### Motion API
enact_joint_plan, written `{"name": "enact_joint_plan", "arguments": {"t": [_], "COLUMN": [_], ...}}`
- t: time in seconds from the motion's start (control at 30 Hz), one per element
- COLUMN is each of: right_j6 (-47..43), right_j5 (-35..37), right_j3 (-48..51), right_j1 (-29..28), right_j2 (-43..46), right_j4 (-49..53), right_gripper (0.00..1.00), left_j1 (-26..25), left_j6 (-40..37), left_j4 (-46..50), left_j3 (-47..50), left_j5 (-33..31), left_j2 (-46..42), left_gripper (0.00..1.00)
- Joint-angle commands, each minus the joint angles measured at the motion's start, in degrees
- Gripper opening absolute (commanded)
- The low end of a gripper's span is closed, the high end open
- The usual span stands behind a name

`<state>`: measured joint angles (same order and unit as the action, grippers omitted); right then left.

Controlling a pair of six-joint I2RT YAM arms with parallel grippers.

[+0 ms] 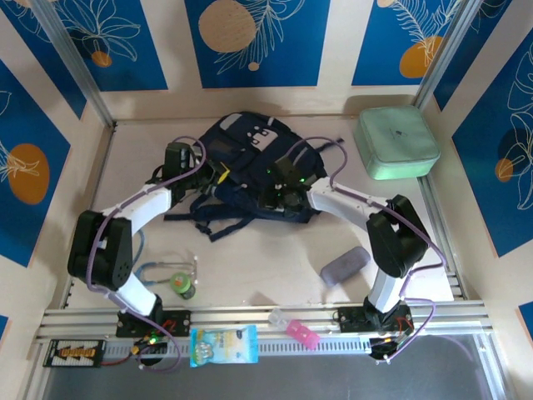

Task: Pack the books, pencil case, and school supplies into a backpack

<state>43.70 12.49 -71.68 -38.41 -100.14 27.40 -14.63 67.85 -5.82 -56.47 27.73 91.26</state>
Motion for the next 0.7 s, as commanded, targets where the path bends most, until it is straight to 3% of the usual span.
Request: {"name": "enact_joint_plan", "arguments": {"t": [0.0,0.37,0.53,0.67], "right_j6": [-3.1,2.2,8.7,13.1], "right_j5": [4.6,8.1,7.5,9.4], "right_j3": [-2.0,-4.2,-11.6,-18.5], "right_j1": [1.4,-4.4,-7.7,-8.5], "right_j2": [-0.8,7.4,3.4,-2.3], "right_j4": [-0.7,7.8,10.5,13.4], "right_gripper": [0.51,0.47,0.34,0.32], "left_j1": [-1.5,-6.0,-6.5,-6.6], "left_j6": [2.5,4.0,3.9,4.4], "left_j4": [-0.2,0.2,0.8,0.2], "left_j3": [-0.7,-3.1,-3.8,-3.4], "left_j5": [-0.5,-3.1,-4.0,-3.7], "left_j2": [-4.6,-1.0,-1.1,-1.2], "left_gripper": [0.0,0.0,0.0,0.0]}}
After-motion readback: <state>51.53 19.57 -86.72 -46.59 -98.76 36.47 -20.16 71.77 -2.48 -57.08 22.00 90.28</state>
